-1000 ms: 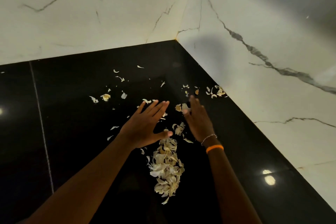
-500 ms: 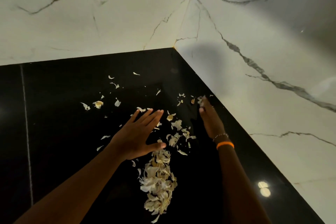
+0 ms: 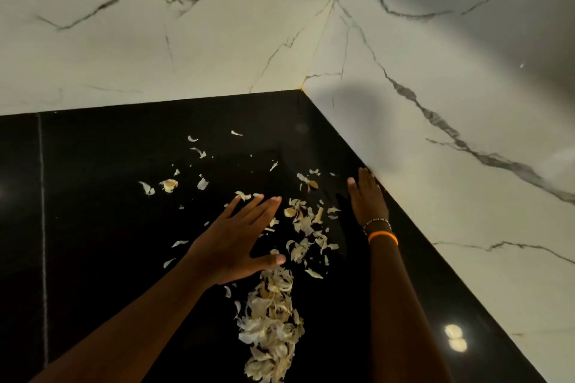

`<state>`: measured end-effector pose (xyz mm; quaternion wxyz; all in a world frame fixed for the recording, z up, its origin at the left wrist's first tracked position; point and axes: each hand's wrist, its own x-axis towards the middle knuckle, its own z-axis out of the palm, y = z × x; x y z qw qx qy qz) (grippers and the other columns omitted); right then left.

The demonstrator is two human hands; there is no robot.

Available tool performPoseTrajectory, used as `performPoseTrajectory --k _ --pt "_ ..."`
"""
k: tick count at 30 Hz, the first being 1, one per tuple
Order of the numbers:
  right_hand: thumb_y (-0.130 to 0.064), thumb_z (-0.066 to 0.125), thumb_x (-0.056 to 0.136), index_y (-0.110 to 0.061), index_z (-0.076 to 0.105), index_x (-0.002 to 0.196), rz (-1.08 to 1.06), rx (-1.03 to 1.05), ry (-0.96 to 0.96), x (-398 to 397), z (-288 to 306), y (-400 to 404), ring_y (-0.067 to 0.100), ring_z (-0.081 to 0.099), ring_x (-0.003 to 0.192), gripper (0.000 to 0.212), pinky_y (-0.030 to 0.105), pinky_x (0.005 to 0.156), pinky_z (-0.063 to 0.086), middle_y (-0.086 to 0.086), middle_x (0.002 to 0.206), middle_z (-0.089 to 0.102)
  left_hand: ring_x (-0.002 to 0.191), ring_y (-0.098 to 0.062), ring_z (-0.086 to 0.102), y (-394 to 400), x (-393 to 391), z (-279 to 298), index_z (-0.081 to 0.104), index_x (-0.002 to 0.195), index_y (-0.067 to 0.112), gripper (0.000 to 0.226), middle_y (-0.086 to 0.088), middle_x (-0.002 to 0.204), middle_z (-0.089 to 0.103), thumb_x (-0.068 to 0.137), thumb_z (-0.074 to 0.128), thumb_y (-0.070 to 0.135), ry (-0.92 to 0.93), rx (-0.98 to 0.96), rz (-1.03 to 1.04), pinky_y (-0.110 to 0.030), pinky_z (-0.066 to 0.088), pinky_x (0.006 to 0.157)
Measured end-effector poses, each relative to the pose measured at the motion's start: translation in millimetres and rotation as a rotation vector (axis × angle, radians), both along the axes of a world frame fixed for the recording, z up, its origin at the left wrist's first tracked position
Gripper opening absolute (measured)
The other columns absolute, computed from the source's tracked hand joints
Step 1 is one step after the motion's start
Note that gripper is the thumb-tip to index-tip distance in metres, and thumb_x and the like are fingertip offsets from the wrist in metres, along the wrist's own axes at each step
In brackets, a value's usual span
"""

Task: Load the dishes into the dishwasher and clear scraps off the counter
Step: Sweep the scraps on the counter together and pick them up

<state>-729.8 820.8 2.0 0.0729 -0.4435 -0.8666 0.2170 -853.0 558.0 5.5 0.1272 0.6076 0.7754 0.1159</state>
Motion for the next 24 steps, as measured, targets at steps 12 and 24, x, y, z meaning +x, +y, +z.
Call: performPoseTrajectory --k 12,24 --pt "-0.043 0.029 0.095 -0.02 0.034 0.141 0.071 -0.106 0.338 28.2 7.0 -45.6 0.018 0.024 0.141 0.051 0.036 0.115 0.022 0.003 0.15 0.032 0.137 -0.007 -0.024 -1.6 -0.4 -1.6 -0.027 0.137 0.024 0.095 0.013 0.146 -0.027 0.07 0.008 0.082 0.015 0.004 -0.006 -0.034 -0.016 0.112" --pt "-0.06 0.017 0.089 -0.013 0.012 0.148 0.541 -0.091 0.003 -23.0 4.2 -119.9 0.013 0.003 0.145 0.075 0.03 0.118 0.004 -0.001 0.156 0.006 0.137 -0.011 0.026 -5.3 0.2 -4.4 -0.017 0.145 0.028 0.092 0.003 0.15 0.03 0.078 0.025 0.075 -0.14 0.21 0.093 -0.027 0.009 0.113"
